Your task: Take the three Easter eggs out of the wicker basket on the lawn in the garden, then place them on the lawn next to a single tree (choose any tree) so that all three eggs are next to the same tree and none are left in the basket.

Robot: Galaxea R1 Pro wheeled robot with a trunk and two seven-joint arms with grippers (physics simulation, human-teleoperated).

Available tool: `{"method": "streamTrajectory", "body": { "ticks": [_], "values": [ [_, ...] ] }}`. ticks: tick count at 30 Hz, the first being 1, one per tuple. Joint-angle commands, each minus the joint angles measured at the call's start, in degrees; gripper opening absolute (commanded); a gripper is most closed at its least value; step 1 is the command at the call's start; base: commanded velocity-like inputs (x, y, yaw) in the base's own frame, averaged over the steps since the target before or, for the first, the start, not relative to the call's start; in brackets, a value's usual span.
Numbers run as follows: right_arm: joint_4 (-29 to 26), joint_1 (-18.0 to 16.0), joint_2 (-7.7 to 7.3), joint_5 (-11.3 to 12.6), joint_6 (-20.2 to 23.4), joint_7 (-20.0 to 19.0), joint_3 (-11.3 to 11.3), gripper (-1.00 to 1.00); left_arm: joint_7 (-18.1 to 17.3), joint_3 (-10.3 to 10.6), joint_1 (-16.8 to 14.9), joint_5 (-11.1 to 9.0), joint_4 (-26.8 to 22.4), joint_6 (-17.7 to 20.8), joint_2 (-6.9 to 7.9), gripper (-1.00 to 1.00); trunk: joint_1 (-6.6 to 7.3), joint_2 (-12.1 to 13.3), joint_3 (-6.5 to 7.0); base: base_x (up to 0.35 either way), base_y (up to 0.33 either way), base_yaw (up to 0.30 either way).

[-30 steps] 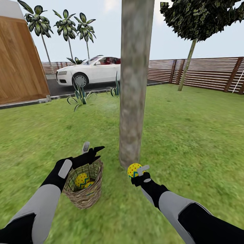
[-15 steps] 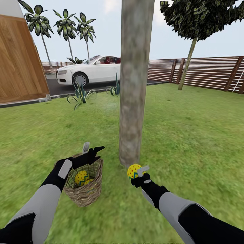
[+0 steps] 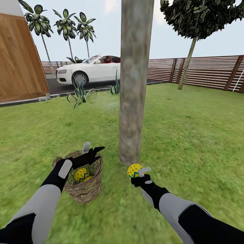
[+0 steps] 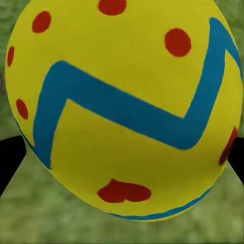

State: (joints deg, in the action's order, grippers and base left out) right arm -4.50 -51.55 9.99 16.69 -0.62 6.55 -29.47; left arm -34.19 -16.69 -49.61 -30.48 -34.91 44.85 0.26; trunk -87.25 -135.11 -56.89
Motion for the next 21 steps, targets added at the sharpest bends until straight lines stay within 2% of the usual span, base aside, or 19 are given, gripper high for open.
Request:
{"method": "streamTrajectory", "body": {
  "ticks": [1, 3, 6, 8, 21],
  "values": [
    [0.02, -0.04, 0.01, 0.62, -0.08, 0.22, -0.5, -1.0, -0.15, -0.18, -0.04, -0.02, 0.02, 0.32, -0.01, 1.0, -0.21, -0.44, -0.23, 0.0, 0.0, 0.0],
    [0.02, -0.04, 0.01, 0.62, -0.55, 0.22, -0.5, -1.0, -0.17, -0.18, -0.04, -0.02, 0.02, 0.32, -0.01, 1.0, -0.65, -1.24, -0.59, 0.0, 0.0, 0.0],
    [0.18, 0.03, 0.01, 0.4, -4.44, 0.21, -0.63, -1.0, -0.16, -0.19, -0.04, -0.02, 0.02, 0.32, 0.0, 1.0, -1.31, -2.44, -1.13, 0.0, 0.0, 0.0],
    [0.16, 0.3, 0.01, 0.05, -5.38, 0.21, -0.75, -1.0, -0.16, -0.24, -0.04, -0.02, 0.02, 0.32, 0.0, 1.0, -1.75, -3.25, -1.49, 0.0, 0.0, 0.0],
    [0.02, 0.36, 0.01, 0.53, -4.91, 0.31, -0.94, -1.0, -0.17, -0.27, -0.04, -0.02, 0.0, 0.32, 0.0, 1.0, -4.45, -8.14, -3.86, 0.0, 0.0, 0.0]
  ]
}}
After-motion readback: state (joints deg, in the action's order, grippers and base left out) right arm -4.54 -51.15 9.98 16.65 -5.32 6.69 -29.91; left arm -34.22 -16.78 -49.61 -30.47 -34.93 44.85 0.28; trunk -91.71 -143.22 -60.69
